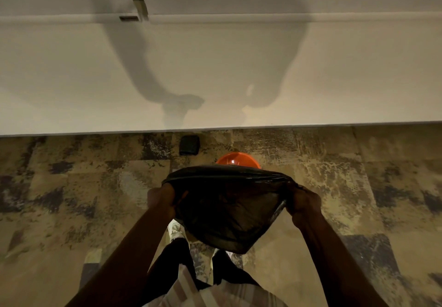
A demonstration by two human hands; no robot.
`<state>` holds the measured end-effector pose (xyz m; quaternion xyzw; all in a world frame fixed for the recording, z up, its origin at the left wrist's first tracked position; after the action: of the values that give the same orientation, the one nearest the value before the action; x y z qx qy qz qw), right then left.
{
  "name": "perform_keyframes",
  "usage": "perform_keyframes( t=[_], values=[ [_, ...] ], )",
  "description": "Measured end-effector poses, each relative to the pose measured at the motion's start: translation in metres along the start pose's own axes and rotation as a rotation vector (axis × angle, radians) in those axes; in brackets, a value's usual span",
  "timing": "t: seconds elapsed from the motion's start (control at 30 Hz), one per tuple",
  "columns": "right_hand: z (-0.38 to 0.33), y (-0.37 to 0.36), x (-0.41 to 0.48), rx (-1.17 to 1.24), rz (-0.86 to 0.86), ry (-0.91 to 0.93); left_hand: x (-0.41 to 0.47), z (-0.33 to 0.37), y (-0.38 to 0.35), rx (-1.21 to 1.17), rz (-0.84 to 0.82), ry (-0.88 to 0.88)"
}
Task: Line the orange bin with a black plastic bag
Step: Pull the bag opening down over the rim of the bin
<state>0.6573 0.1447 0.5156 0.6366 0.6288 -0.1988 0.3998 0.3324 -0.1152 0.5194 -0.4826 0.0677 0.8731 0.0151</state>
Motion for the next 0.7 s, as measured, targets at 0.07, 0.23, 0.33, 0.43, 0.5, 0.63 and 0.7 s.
perform_keyframes(
  t=[0.07, 0.23, 0.33, 0.43, 0.5, 0.63, 0.7],
  values=[
    [0.004, 0.0, 0.001, 0.071, 0.003, -0.055, 0.003, -0.005, -0.001, 0.01, 0.015, 0.013],
    [0.011, 0.007, 0.015, 0.014, 0.111, -0.037, 0.008, -0.022, -0.01, 0.033, 0.015, 0.159],
    [0.014, 0.012, 0.024, -0.056, 0.154, 0.012, 0.011, -0.023, -0.024, -0.083, -0.091, 0.273],
    [0.016, 0.018, 0.032, -0.236, 0.213, 0.073, 0.024, -0.025, -0.031, -0.2, -0.141, 0.33],
    [0.021, 0.02, 0.037, -0.279, 0.228, 0.059, 0.034, -0.026, -0.038, -0.157, -0.189, 0.303],
    [0.036, 0.017, 0.047, -0.097, 0.184, -0.068, 0.053, -0.034, -0.048, -0.025, -0.257, 0.226],
    [0.046, 0.008, 0.048, 0.054, 0.162, -0.174, 0.061, -0.039, -0.057, -0.018, -0.281, 0.214]
  ],
)
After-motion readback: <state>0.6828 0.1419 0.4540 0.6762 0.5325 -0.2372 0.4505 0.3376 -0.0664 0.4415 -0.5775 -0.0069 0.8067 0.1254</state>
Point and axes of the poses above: each hand's wrist, its own x-axis towards the middle knuckle, its own y-axis out of the back of the hand, z = x × y, the point moved 8 cm from there along x, towards the middle knuckle, and after that the axes turned 7 degrees about -x, right-handed, at the moved point
